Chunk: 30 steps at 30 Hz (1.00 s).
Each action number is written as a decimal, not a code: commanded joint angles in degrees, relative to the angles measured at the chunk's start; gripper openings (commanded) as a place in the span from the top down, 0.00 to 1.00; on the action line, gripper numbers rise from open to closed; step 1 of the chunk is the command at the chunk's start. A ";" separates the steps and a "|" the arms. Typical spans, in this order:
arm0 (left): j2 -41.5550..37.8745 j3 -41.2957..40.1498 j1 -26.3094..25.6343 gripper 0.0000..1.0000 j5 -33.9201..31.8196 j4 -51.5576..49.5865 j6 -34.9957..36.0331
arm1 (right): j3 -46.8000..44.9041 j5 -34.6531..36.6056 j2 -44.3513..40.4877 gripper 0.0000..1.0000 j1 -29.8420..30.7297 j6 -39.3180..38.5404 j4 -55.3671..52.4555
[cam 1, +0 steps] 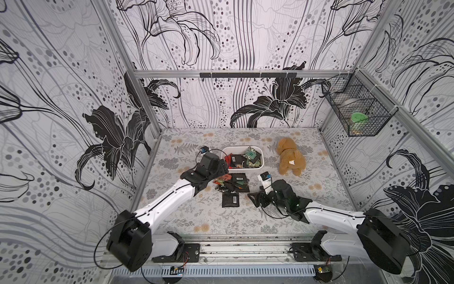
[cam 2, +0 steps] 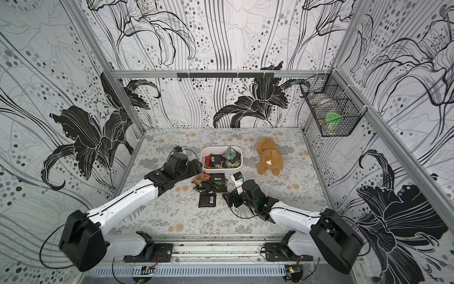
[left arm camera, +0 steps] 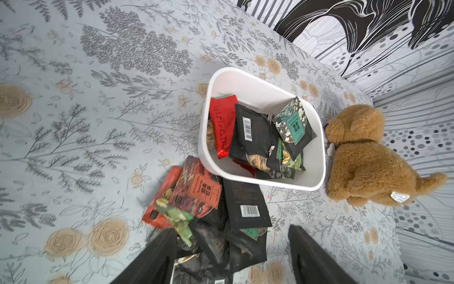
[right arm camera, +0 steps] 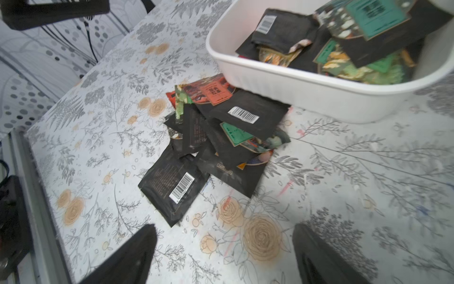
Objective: Put the tea bags into the storage box
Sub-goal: Pick up the tea bag from the center of the board.
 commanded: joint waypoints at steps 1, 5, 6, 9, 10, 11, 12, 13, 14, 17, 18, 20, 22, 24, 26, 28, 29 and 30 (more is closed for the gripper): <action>-5.63 -9.37 0.05 0.24 2.43 1.55 -3.31 | 4.49 -3.49 4.45 0.19 2.68 -1.77 -0.27; -12.26 -19.90 -0.20 0.26 5.76 6.22 -6.49 | 9.39 -3.64 10.49 0.39 5.47 -2.93 -2.31; -13.26 -22.13 -0.38 0.27 6.48 7.53 -7.23 | 10.63 -4.22 12.05 0.47 5.72 -2.97 -2.64; -14.03 -27.07 -0.65 0.28 9.01 11.74 -9.35 | 14.53 -3.66 16.57 0.64 6.71 -3.38 -5.14; -13.83 -28.36 -0.90 0.29 9.88 13.33 -9.96 | 15.75 -3.62 18.17 0.67 6.86 -3.71 -6.09; -13.44 -29.58 -1.17 0.29 10.54 15.14 -10.43 | 17.01 -3.90 19.78 0.71 7.03 -4.28 -7.31; -12.84 -30.35 -1.46 0.30 10.76 16.42 -10.80 | 18.08 -3.72 21.11 0.73 7.20 -4.46 -8.16; -12.21 -30.69 -1.73 0.31 10.84 17.27 -10.87 | 18.73 -3.63 22.00 0.75 7.34 -4.39 -8.66; -11.33 -30.73 -1.89 0.32 11.02 17.91 -10.90 | 19.18 -3.88 22.90 0.76 7.39 -4.19 -8.93; -9.14 -30.18 -2.75 0.34 11.08 18.55 -10.75 | 20.82 -3.26 25.69 0.78 7.44 -4.26 -10.96; -8.61 -30.19 -3.04 0.34 11.01 19.09 -10.74 | 21.53 -2.81 26.54 0.78 7.43 -4.38 -12.03; -7.95 -30.44 -3.29 0.34 10.81 19.66 -11.09 | 22.26 -1.68 27.60 0.79 7.44 -4.30 -13.37; -7.25 -30.45 -3.37 0.35 10.61 20.04 -11.01 | 22.52 -0.80 28.12 0.78 7.44 -4.30 -14.34; -6.66 -30.27 -3.68 0.35 10.42 20.01 -10.73 | 22.73 0.29 28.26 0.78 7.44 -4.44 -15.08; -6.19 -30.27 -4.16 0.36 9.76 19.97 -10.84 | 23.28 0.95 28.91 0.79 7.39 -4.63 -15.87; -5.76 -30.44 -4.68 0.36 9.45 20.34 -11.09 | 23.88 1.03 29.99 0.78 7.51 -4.59 -16.79; -5.47 -30.45 -5.01 0.36 9.53 20.61 -11.18 | 24.12 0.66 30.42 0.78 7.53 -4.59 -17.03; -5.22 -30.42 -5.26 0.36 9.47 20.61 -11.01 | 24.34 0.43 30.66 0.79 7.69 -4.64 -17.24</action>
